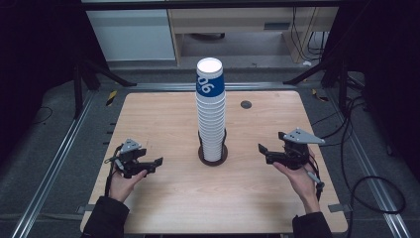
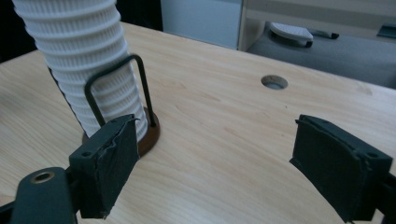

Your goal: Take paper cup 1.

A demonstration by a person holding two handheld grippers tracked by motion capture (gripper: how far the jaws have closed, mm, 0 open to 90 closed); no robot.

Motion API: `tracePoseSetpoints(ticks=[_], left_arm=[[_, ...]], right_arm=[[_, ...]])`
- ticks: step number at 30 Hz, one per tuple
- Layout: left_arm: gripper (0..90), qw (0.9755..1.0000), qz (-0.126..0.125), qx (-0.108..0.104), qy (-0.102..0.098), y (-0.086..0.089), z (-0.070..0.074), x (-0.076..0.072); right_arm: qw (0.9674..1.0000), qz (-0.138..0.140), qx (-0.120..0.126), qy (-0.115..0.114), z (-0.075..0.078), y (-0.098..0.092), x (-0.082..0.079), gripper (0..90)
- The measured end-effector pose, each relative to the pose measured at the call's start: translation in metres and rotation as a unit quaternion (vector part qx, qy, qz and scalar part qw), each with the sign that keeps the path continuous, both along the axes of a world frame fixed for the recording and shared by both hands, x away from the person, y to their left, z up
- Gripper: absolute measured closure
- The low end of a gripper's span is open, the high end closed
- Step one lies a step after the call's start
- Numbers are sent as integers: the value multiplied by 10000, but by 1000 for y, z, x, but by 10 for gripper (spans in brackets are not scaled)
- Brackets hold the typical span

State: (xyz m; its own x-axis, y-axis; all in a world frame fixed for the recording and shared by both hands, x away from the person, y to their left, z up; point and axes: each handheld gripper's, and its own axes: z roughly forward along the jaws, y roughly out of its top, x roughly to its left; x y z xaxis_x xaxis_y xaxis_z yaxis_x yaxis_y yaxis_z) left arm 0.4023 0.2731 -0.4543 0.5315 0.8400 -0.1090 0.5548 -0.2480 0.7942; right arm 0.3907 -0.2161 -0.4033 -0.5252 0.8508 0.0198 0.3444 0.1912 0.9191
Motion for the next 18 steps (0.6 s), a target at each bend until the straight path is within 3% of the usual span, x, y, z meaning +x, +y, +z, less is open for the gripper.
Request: tracePoseSetpoints(ticks=[8,11,18], left_arm=[[186,10000,-57,27,-8,-1,0,-1],[187,10000,-73,29,-4,-2,0,0],[188,9999,-76,68,17,-2,-1,0]], right_arm=[[9988,213,296,-318,30,12,4,130],[9984,250,273,-419,42,17,6,122],[9950,486,535,-694,74,31,9,104]])
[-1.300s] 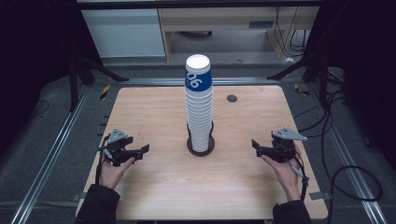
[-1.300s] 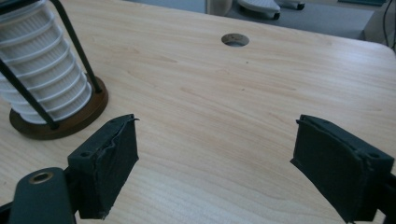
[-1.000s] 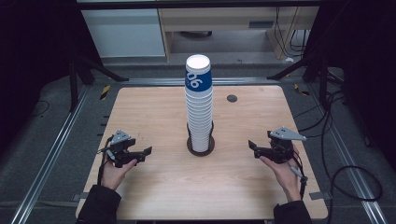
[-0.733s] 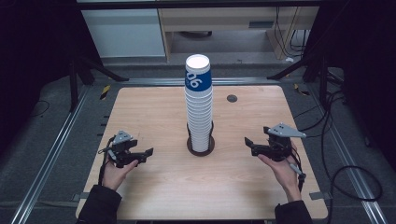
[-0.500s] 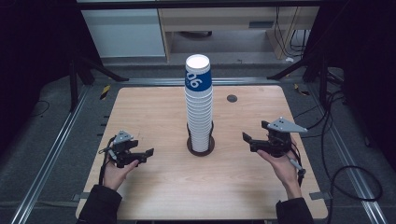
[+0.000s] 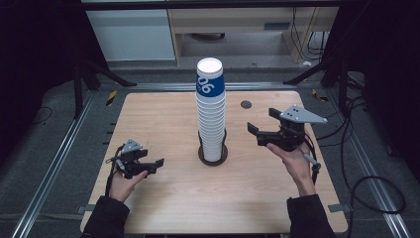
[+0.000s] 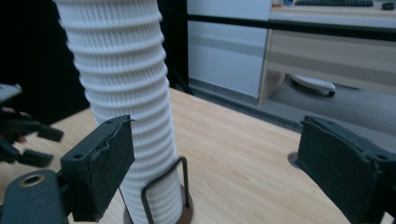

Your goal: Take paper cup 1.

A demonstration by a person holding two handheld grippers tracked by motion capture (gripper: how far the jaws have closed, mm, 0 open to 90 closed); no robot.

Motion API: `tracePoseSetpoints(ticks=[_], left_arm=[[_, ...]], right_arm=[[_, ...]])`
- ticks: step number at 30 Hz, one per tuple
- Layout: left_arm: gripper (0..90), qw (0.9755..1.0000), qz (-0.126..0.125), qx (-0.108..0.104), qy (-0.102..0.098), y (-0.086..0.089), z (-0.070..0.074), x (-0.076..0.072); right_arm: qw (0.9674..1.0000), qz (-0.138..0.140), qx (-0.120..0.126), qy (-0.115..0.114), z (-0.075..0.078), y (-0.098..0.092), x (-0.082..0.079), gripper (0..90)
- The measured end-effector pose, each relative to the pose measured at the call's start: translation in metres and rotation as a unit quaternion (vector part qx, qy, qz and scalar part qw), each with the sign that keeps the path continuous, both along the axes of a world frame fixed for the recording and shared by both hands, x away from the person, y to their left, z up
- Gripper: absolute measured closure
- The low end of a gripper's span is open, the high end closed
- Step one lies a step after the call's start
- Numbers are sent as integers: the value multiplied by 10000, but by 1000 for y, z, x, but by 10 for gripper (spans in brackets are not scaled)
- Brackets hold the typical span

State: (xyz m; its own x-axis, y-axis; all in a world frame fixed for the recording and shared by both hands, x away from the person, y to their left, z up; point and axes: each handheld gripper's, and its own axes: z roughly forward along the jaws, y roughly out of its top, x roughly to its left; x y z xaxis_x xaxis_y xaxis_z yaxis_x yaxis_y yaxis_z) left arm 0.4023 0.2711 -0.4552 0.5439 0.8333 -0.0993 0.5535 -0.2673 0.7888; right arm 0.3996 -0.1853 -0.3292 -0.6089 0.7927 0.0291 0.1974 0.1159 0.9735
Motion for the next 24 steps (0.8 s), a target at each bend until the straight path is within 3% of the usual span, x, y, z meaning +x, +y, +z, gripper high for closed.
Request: tracePoseSetpoints(ticks=[14,24], left_arm=[[187,10000,-32,37,24,-1,-1,1],[188,10000,-71,61,25,-3,-1,0]], right_arm=[[9993,238,167,-218,29,21,6,83],[9969,549,407,-392,52,44,12,73]])
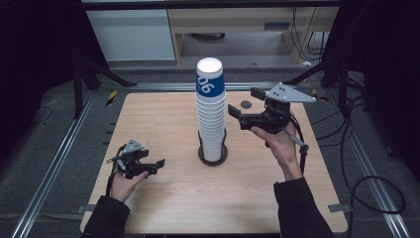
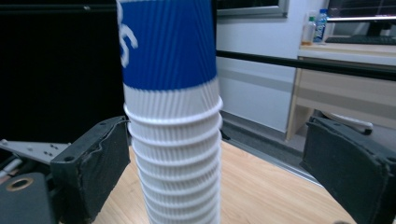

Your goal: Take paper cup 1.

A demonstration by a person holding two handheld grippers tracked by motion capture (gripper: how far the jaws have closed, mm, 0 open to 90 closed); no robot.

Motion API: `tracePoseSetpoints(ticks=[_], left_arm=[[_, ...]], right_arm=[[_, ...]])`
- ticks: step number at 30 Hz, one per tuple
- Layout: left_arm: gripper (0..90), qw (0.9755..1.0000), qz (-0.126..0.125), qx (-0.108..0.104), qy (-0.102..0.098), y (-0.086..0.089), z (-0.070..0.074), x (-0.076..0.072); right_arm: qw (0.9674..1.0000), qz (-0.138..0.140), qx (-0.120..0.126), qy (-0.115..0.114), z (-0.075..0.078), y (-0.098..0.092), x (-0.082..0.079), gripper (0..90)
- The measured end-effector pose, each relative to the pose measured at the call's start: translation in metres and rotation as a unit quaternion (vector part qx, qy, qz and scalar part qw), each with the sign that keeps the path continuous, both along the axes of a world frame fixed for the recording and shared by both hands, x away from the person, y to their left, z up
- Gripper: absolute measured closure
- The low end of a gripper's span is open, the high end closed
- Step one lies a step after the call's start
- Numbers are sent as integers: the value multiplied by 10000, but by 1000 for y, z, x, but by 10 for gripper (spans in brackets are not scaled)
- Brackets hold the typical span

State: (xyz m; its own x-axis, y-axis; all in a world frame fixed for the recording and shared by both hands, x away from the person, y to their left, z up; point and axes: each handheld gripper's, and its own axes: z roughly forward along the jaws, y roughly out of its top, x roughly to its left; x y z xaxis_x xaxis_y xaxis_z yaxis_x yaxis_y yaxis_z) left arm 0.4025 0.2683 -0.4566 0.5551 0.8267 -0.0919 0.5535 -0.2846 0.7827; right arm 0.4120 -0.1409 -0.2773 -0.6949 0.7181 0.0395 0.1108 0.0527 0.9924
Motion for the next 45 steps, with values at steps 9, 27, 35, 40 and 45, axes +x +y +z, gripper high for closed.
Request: tracePoseSetpoints(ticks=[9,27,35,40,45], left_arm=[[191,10000,-67,20,16,-3,0,-1],[189,9999,-96,38,52,-5,-2,0],[189,9999,-101,32,59,-5,-2,0],[189,9999,-118,47,62,-6,-2,0],[189,9999,-117,51,74,-6,-3,0]], right_arm=[[9997,222,78,-65,9,24,11,67],[9993,311,184,-13,14,58,35,66],[9995,294,135,13,11,69,46,86],[9995,318,81,23,9,74,50,114],[9994,342,5,97,6,77,53,165]])
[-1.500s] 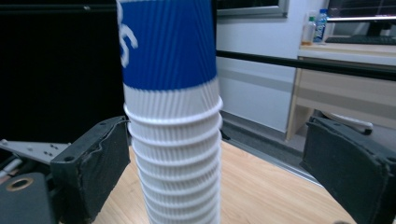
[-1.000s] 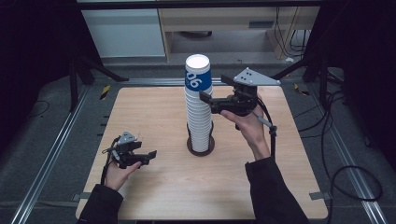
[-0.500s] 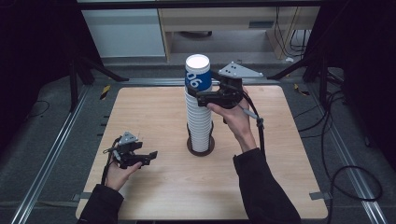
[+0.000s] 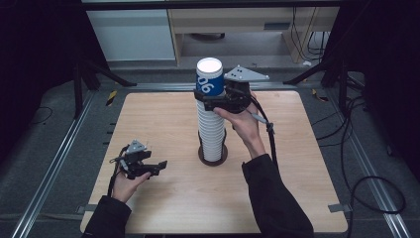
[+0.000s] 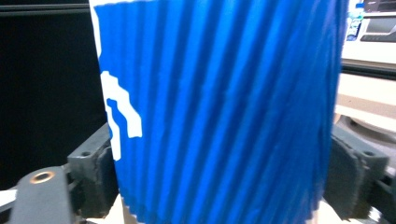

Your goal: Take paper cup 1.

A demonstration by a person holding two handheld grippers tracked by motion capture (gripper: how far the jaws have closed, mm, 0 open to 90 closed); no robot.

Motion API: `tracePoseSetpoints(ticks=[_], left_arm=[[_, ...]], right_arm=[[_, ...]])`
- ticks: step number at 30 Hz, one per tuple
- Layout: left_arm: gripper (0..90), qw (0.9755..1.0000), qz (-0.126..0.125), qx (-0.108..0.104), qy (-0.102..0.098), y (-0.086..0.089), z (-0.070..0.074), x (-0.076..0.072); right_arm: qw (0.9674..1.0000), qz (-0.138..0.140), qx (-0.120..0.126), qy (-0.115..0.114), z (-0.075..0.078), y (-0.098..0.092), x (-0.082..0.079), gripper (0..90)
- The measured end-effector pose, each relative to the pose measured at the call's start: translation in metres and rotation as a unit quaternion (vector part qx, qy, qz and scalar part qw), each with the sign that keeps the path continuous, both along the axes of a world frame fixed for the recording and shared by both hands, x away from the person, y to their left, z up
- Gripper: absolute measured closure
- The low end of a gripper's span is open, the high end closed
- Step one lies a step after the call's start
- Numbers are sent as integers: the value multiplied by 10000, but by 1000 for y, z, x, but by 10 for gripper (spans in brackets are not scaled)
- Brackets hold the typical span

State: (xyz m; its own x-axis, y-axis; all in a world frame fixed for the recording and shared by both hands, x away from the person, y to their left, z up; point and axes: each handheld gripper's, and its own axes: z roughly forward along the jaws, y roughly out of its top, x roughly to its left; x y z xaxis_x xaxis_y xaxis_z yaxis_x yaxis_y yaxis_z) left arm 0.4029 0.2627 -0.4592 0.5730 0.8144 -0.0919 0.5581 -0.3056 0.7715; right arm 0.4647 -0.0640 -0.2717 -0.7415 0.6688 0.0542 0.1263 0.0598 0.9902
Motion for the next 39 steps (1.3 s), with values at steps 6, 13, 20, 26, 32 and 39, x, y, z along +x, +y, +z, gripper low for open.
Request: tracePoseSetpoints(ticks=[6,13,20,26,32,39], left_arm=[[189,10000,6,-12,-4,0,0,0],[189,10000,7,-1,2,1,0,0],[188,10000,17,-25,3,1,0,0],[187,10000,16,-20,11,1,0,0],[187,10000,20,-28,20,2,0,0],[186,10000,6,-22,41,1,0,1]], right_arm=[[10000,3,-6,11,2,-1,-1,175],[9999,28,25,-106,8,-4,-4,178],[9999,81,8,-70,12,-4,-3,176],[9999,52,-108,-35,9,-2,-2,171],[9999,52,-81,-53,10,-2,-2,159],[9999,49,-69,-86,13,-3,-3,196]])
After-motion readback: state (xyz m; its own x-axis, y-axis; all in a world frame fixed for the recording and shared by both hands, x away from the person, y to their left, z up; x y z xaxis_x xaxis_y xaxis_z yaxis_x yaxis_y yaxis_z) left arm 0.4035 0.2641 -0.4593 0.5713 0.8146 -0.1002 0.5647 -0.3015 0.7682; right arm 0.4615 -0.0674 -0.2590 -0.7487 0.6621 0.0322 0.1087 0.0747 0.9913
